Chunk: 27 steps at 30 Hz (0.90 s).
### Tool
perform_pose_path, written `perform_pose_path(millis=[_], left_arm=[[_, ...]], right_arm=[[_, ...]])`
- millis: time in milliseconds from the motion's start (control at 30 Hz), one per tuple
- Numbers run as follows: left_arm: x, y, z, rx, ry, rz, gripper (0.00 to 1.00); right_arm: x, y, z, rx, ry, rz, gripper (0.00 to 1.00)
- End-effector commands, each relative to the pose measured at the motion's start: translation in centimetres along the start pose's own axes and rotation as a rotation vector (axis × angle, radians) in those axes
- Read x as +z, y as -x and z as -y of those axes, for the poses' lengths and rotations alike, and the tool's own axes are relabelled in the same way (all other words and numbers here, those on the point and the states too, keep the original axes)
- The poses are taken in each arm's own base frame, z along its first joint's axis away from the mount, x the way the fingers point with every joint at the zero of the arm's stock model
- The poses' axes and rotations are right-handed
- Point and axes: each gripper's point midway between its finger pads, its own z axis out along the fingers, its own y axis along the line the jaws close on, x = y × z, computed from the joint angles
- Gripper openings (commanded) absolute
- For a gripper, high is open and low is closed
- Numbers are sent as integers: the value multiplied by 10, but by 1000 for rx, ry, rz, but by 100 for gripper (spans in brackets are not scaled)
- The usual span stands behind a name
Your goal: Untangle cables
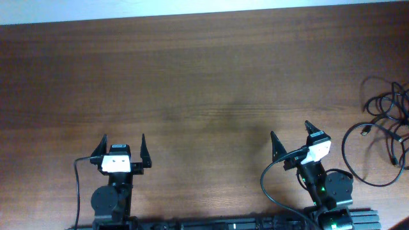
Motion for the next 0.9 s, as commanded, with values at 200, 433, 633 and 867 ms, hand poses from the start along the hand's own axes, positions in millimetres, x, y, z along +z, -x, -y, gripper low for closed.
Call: perform_pose_path(millis=[200,433,633,867], left_arm=[[0,-1,1,12,-9,-1,99],[0,-1,1,12,-9,-1,99],[0,-1,1,12,-9,-1,99],[0,-1,1,12,-9,-1,99]], right_arm=[[0,-2,1,7,-8,-1,99],[0,-2,1,7,-8,-1,99],[0,-2,1,7,-8,-2,99],[0,-2,1,7,-8,-2,99]])
